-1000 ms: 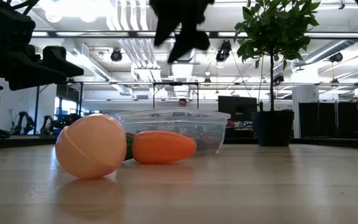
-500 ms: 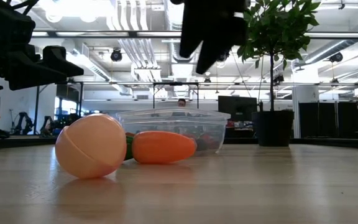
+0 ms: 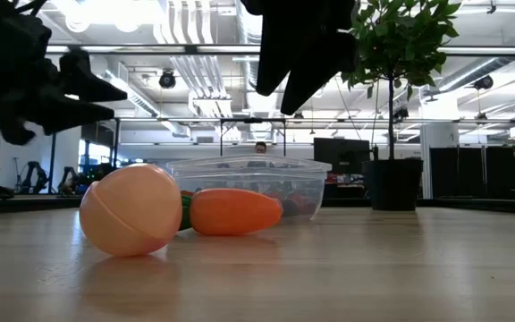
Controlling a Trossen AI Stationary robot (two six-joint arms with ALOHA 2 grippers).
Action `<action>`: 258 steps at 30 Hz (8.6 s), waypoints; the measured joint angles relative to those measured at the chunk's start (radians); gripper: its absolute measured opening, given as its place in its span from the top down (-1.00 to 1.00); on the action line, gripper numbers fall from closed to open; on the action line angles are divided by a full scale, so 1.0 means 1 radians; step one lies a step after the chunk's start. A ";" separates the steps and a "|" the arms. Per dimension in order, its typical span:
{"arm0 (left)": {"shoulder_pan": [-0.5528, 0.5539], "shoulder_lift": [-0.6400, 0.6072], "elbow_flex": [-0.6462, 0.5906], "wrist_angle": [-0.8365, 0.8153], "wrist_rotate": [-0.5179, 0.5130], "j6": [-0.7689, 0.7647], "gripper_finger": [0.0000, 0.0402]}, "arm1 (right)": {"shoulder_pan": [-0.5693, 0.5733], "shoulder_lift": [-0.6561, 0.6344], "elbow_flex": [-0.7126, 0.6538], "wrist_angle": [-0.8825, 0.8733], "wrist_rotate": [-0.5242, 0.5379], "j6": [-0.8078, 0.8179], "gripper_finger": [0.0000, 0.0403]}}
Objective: Pick and placing Produce into tupperware
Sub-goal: Put the orange carrot into the transparent container, then adjust the transparent container on the table, then put the orange carrot into the transparent container
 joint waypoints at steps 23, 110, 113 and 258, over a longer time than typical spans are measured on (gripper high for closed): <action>-0.001 0.008 0.000 0.241 0.252 -0.770 -0.23 | -0.007 0.001 -0.170 0.236 -0.126 -0.142 -0.18; -0.001 0.120 0.000 0.319 0.301 -1.346 -0.23 | 0.014 0.166 0.060 0.261 0.080 0.201 -0.14; -0.002 0.126 0.000 0.233 0.341 -1.347 -0.23 | 0.020 0.167 0.043 0.243 0.082 0.168 -0.14; -0.001 0.191 0.000 0.166 0.328 -1.251 -0.23 | -0.140 0.369 0.608 -0.239 -0.318 -0.528 0.18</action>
